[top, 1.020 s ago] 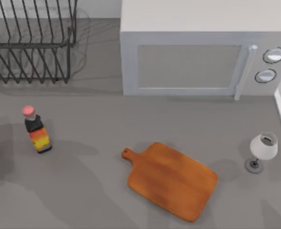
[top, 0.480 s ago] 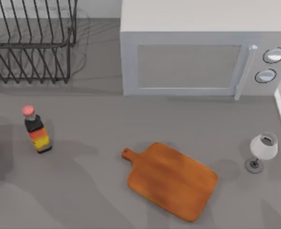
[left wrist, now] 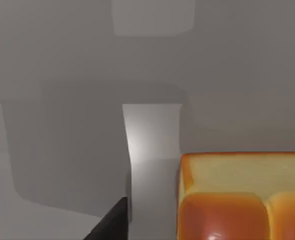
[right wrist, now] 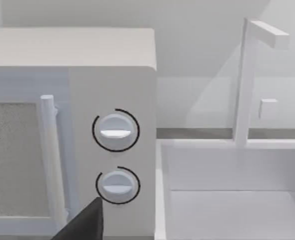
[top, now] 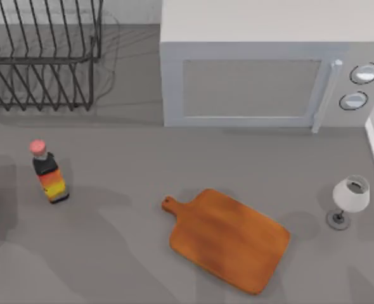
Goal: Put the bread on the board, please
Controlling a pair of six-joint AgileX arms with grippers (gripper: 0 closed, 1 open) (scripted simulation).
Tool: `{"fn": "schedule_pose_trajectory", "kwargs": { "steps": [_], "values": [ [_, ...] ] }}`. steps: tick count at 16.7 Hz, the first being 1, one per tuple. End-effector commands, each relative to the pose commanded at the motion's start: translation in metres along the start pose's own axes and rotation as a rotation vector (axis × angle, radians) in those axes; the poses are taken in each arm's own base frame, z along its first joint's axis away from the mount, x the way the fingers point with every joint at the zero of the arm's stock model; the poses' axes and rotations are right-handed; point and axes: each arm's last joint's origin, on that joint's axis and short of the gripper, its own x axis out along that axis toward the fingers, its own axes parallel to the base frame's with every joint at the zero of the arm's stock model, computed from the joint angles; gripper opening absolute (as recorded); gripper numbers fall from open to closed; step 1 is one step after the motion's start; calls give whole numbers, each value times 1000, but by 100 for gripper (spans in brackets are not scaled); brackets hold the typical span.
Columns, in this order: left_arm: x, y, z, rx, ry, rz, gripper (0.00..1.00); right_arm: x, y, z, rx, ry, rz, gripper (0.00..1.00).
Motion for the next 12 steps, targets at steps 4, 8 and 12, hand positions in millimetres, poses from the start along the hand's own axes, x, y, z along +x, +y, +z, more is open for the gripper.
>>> {"fn": "schedule_pose_trajectory", "kwargs": {
  "steps": [4,8,12],
  "values": [
    [0,0,0,0,0,0,0,0,0,0,0,0,0,100],
    [0,0,0,0,0,0,0,0,0,0,0,0,0,100],
    [-12,0,2,0,-28,-2,0,0,0,0,0,0,0,100]
  ]
}}
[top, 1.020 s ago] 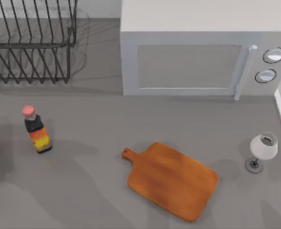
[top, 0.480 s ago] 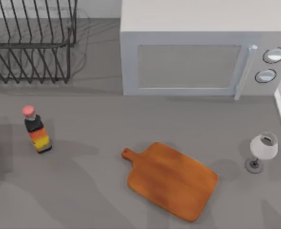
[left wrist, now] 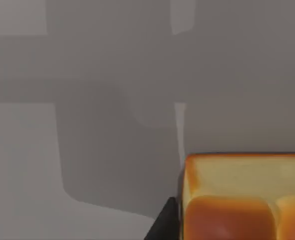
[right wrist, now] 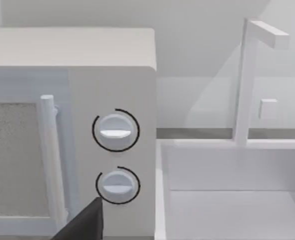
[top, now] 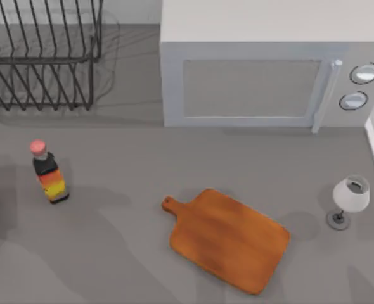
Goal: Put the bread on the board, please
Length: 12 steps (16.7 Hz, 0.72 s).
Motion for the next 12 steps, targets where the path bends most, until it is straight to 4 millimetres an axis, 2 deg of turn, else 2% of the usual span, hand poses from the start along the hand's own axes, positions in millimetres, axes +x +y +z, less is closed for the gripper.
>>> {"fn": "schedule_pose_trajectory", "kwargs": {
  "steps": [3,9,12],
  "values": [
    [-18,1,5,-2,-4,1,0,0,0,0,0,0,0,100],
    [-89,0,4,0,11,-2,0,0,0,0,0,0,0,100],
    [-99,0,2,1,0,0,0,0,0,0,0,0,0,100]
  ]
}}
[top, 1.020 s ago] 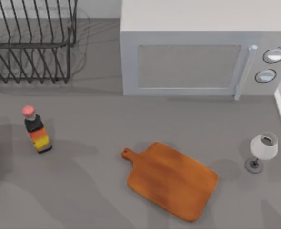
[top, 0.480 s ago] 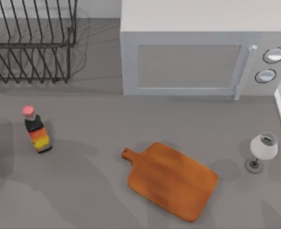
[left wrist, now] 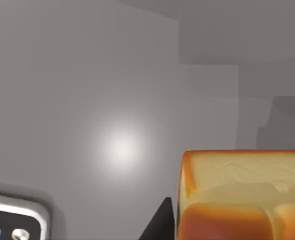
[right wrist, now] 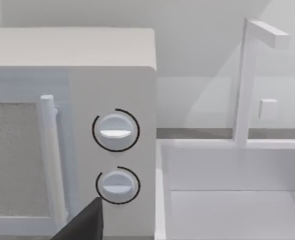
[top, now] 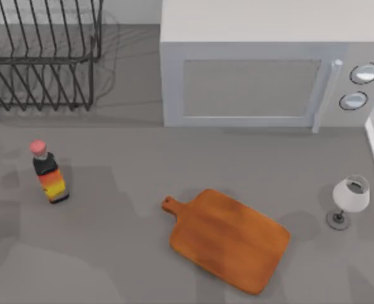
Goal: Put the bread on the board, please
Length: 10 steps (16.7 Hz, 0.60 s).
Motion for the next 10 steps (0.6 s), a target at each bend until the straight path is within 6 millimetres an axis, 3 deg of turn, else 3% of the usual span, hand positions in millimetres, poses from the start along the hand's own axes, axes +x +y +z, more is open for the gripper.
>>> {"fn": "schedule_pose_trajectory", "kwargs": {
  "steps": [5,10],
  "values": [
    [1,-1,2,-19,-6,5,0,0,0,0,0,0,0,100],
    [-7,-22,15,-186,-95,34,0,0,0,0,0,0,0,100]
  ]
}}
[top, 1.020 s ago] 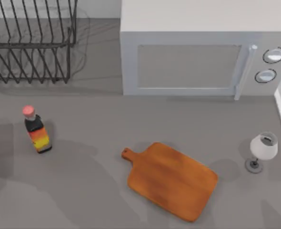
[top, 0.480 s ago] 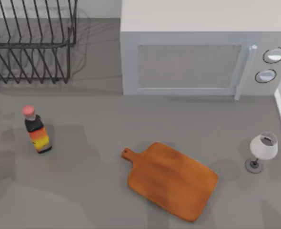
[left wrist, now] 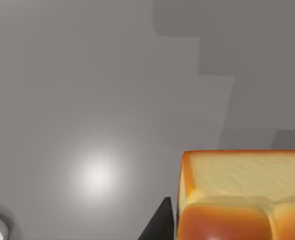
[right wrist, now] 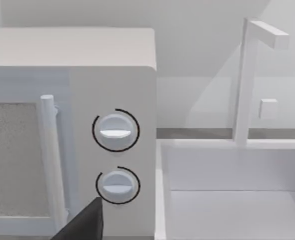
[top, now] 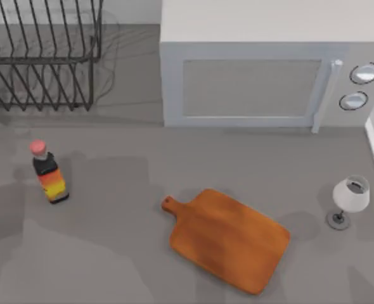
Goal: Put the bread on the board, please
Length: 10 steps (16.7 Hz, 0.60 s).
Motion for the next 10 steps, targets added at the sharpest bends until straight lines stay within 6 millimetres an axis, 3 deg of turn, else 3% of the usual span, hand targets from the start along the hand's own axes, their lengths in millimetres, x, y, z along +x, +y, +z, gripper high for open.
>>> {"fn": "schedule_pose_trajectory", "kwargs": {
  "steps": [5,10],
  "values": [
    [-12,-44,11,-283,-132,-12,0,0,0,0,0,0,0,100],
    [-23,-108,11,-603,-219,-112,0,0,0,0,0,0,0,100]
  ]
}}
